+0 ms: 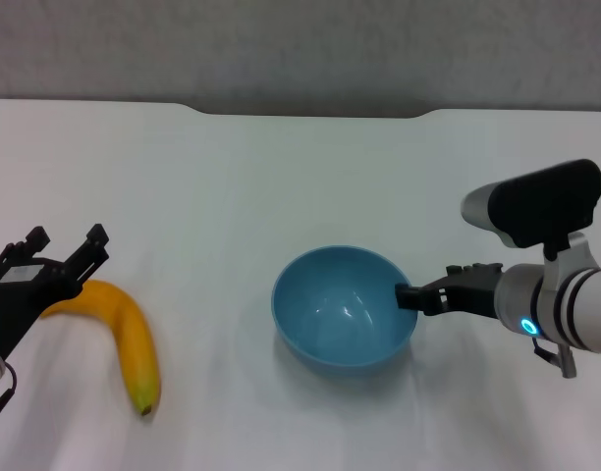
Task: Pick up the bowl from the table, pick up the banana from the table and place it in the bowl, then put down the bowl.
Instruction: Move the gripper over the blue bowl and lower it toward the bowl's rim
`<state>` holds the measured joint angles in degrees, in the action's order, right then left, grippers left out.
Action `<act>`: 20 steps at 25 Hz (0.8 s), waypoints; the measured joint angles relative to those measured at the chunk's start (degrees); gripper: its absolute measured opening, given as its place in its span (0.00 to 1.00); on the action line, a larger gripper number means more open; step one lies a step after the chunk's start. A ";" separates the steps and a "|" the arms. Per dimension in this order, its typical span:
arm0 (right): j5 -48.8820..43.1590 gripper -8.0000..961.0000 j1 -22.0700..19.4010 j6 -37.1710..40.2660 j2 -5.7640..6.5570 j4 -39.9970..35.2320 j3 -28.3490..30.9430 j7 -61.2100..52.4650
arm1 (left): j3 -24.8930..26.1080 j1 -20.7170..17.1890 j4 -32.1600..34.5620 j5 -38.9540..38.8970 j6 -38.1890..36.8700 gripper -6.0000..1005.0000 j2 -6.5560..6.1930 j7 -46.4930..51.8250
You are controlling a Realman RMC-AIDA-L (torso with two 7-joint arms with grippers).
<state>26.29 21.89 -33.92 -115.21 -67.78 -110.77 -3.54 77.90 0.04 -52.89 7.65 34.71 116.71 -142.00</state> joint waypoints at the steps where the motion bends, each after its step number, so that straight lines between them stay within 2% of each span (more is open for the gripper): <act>1: 0.01 0.83 0.06 0.51 0.02 0.62 -0.03 -0.01 | 0.00 -0.01 0.00 0.00 0.00 0.84 0.00 0.00; 6: 0.49 0.83 0.19 5.01 0.04 2.87 -1.84 -0.20 | -0.17 -0.02 0.00 0.00 0.00 0.84 0.01 -0.03; 20: 0.56 0.79 1.54 9.62 -0.01 7.62 -4.89 -1.87 | -0.39 0.23 0.07 0.00 0.01 0.84 0.01 -0.12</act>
<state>26.85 23.43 -24.30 -115.22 -60.16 -115.66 -5.41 77.51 0.26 -52.82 7.65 34.72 116.72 -142.12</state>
